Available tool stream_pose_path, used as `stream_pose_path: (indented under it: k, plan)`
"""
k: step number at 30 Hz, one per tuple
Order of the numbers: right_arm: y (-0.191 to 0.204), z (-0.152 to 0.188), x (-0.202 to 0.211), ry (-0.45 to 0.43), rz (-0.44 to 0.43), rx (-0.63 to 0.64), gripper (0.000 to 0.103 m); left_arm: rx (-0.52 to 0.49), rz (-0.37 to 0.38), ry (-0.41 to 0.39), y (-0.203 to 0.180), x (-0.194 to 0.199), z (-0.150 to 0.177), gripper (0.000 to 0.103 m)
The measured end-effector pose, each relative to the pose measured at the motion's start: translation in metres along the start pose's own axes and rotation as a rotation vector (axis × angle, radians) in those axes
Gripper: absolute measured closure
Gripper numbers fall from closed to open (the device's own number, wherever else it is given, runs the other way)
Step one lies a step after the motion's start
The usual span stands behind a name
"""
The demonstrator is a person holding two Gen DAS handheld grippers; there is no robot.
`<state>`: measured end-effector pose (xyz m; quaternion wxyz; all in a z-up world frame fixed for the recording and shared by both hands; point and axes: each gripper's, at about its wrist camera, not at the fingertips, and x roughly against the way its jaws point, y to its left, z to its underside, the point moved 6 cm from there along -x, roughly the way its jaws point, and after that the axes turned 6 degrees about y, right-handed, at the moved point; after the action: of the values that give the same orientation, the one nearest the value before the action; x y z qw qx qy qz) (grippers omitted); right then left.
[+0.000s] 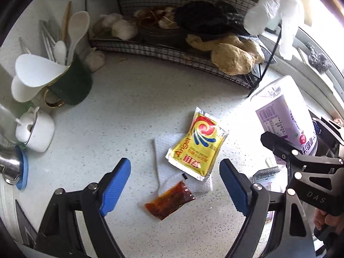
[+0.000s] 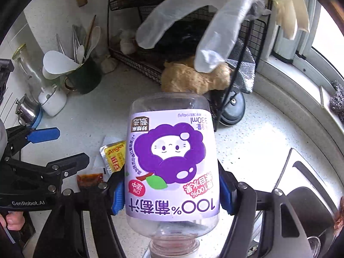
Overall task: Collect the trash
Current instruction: 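Grasp the yellow yeast packet with the left gripper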
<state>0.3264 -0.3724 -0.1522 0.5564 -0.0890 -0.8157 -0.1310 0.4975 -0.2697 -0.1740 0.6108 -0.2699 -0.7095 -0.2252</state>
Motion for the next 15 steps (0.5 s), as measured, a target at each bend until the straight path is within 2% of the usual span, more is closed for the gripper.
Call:
stream_pose_path:
  k: [4, 9, 15]
  plan:
    - [-0.014, 0.003, -0.009, 0.017, 0.007, -0.037, 0.037, -0.105, 0.037, 0.04, -0.021, -0.019, -0.006, 0.02]
    - [-0.024, 0.004, -0.021, 0.042, 0.007, -0.069, 0.037, -0.247, 0.022, 0.064, -0.043, -0.04, -0.013, 0.02]
    - [-0.02, -0.002, -0.037, 0.059, 0.012, -0.084, 0.037, -0.278, 0.025, 0.117, -0.047, -0.068, -0.023, 0.02]
